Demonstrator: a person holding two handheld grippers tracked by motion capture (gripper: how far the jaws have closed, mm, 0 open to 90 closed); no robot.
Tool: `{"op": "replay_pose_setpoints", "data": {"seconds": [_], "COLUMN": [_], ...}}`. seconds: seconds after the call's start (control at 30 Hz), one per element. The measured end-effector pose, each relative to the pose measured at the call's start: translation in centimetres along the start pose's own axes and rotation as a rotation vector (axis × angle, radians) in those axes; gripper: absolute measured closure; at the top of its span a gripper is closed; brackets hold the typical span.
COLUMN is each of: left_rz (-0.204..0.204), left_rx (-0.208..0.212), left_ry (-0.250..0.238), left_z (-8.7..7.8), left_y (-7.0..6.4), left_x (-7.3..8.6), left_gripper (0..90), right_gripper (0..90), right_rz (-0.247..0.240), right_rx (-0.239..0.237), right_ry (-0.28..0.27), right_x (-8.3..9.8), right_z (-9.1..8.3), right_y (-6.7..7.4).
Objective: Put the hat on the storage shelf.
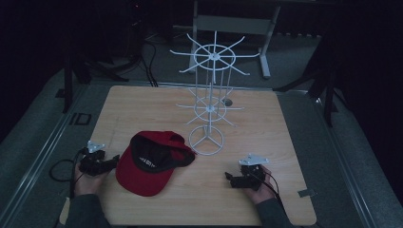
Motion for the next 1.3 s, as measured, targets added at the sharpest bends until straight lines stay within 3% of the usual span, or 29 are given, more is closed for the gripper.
{"op": "replay_pose_setpoints", "data": {"seconds": [0.23,0.4,0.47,0.5,0.6,0.73,0.8,0.97,1.07,1.3], "left_rz": [0.004,0.011,0.020,0.021,0.016,0.017,0.012,0.025,0.021,0.072], "left_rx": [0.004,0.002,-0.006,0.000,0.070,0.107,0.141,0.155,0.201,0.227], "left_ry": [0.012,0.030,0.020,0.010,-0.059,-0.090,-0.128,-0.134,-0.132,-0.119], "left_z": [-0.1,-0.5,-0.8,-1.1,-3.0,-4.2,-5.4,-6.4,-7.2,-8.9], "left_y": [-0.1,0.0,0.0,-0.1,-0.9,-1.2,-1.5,-1.7,-2.3,-3.6], "left_x": [0.1,0.3,0.2,0.0,-0.8,-1.0,-1.2,-1.3,-1.3,-1.1], "left_gripper": [38.1,53.7,55.5,56.6,57.3,59.0,58.8,58.7,57.8,58.1], "right_gripper": [16.3,16.3,16.3,16.3,16.3,16.3,16.3,16.3,16.3,16.3], "right_rz": [0.000,0.000,0.000,0.000,0.000,0.000,0.000,0.000,0.000,0.001], "right_rx": [0.000,0.000,0.000,0.000,0.000,0.000,0.000,0.000,0.000,0.000], "right_ry": [0.000,0.000,-0.001,-0.001,0.000,0.000,0.000,0.000,-0.001,0.000], "right_x": [0.0,0.0,0.0,0.0,0.0,0.0,0.0,0.0,0.0,0.0], "right_z": [0.0,0.0,0.0,0.0,0.0,0.0,0.0,0.0,0.0,0.0], "right_y": [0.0,0.0,0.0,0.0,0.0,0.0,0.0,0.0,0.0,0.0]}}
Point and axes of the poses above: each handheld gripper's, and its own axes: z roughly forward along the jaws, x roughly out of its underside, y roughly to its left, the point moved 10 cm from there along z, roughly forward along the jaws, and after that the axes turned 11 degrees about y, right-handed, at the moved point
